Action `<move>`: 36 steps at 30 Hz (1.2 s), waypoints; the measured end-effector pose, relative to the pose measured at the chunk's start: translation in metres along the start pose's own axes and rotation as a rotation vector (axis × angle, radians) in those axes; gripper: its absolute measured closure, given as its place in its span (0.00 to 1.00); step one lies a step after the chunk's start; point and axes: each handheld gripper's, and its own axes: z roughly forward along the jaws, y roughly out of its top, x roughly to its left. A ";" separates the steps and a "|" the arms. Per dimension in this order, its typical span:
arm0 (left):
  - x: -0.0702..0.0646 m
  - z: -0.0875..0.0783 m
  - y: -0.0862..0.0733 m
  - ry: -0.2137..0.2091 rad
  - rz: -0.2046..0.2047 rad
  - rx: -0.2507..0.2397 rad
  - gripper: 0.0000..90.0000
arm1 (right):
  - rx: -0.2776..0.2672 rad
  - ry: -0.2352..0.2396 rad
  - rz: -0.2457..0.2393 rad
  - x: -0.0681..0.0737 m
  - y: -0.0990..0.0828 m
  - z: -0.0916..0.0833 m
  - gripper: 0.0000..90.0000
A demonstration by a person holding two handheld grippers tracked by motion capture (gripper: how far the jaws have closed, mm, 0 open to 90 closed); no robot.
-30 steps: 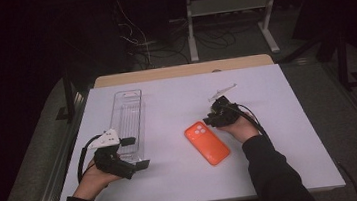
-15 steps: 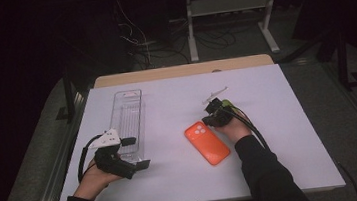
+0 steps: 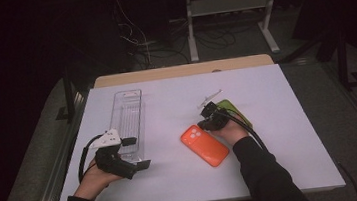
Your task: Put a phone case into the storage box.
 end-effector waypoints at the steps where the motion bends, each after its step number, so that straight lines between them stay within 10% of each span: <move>1: 0.000 0.000 0.000 0.000 -0.001 0.000 0.00 | 0.001 0.004 -0.013 0.002 0.001 0.001 0.98; 12: 0.000 0.000 0.000 -0.001 0.002 0.001 0.00 | 0.013 0.038 -0.075 0.020 0.005 0.004 0.98; 36: -0.001 0.000 0.001 0.002 0.014 0.010 0.00 | -0.096 -0.008 -0.039 0.006 -0.058 -0.087 0.14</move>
